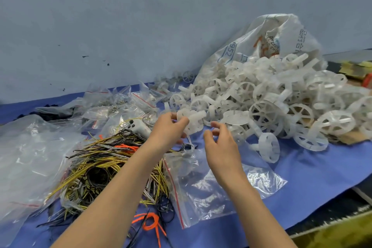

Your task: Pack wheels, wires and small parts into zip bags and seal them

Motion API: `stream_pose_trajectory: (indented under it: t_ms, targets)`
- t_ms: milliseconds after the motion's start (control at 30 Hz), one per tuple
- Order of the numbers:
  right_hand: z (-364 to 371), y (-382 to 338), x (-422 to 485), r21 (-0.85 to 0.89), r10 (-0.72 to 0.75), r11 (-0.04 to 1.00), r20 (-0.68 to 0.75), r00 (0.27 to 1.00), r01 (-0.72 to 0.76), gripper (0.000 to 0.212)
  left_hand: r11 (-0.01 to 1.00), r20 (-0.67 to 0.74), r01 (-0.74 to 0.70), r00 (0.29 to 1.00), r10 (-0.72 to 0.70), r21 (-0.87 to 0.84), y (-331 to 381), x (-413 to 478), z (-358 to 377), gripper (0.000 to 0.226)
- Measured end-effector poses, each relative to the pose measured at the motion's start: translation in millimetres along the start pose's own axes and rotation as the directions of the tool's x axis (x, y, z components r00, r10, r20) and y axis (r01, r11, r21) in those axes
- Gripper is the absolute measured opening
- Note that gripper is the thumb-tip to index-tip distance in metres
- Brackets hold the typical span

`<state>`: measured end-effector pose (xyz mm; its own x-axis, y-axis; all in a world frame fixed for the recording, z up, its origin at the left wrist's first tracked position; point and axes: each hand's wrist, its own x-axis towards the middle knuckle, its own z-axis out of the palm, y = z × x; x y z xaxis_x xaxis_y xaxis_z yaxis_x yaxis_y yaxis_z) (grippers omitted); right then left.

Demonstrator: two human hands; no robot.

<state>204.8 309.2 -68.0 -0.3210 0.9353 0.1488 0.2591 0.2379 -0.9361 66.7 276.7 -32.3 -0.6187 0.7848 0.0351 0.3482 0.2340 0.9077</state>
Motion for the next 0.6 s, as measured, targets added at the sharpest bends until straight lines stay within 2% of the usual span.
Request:
stream_pose_trajectory:
  t_ms: [67,100,167,233,267,333,400,500,600]
  targets:
    - [3.3,-5.5,-2.2,0.154,0.102,0.981,0.102,0.990,-0.117,0.041,0.946,0.060,0.056,0.997,-0.038,-0.320,-3.6,-22.9,-13.9,0.017]
    - [6.0,-8.8,-3.7,0.252,0.152,0.948,0.179,0.972,-0.194,0.039,0.904,0.090,0.080,0.995,-0.046,-0.421,-7.6,-33.6,-19.6,0.019]
    - [11.3,-14.7,-8.2,0.411,0.185,0.855,0.325,0.927,-0.315,0.031,0.837,0.147,0.141,0.986,-0.073,-0.529,-15.7,-51.2,-29.1,0.022]
    - [16.5,-16.2,-13.5,0.468,0.121,0.828,0.389,0.913,-0.309,0.026,0.815,0.186,0.191,0.977,-0.104,-0.548,-22.8,-61.4,-35.9,0.024]
    - [18.9,-15.9,-15.7,0.471,0.086,0.838,0.384,0.919,-0.275,0.023,0.832,0.169,0.188,0.979,-0.116,-0.522,-25.9,-64.1,-39.2,0.023]
    - [22.6,-14.3,-17.7,0.445,0.034,0.877,0.323,0.946,-0.183,0.017,0.933,0.001,0.083,0.996,-0.088,-0.350,-32.9,-66.9,-45.5,0.021]
    - [23.8,-13.0,-17.2,0.356,-0.005,0.931,0.223,0.975,-0.077,0.013,0.990,-0.156,-0.085,0.986,0.067,-0.115,-37.5,-71.4,-52.6,0.030]
    - [25.7,-12.1,-19.0,0.207,-0.084,0.977,0.161,0.983,0.050,0.010,0.964,-0.087,-0.265,0.960,0.267,0.033,-36.3,-80.4,-55.8,0.032]
    - [29.6,-13.8,-24.7,0.118,-0.173,0.981,0.161,0.972,0.155,0.009,0.936,-0.116,-0.321,0.934,0.338,0.148,-39.3,-82.7,-55.7,0.017]
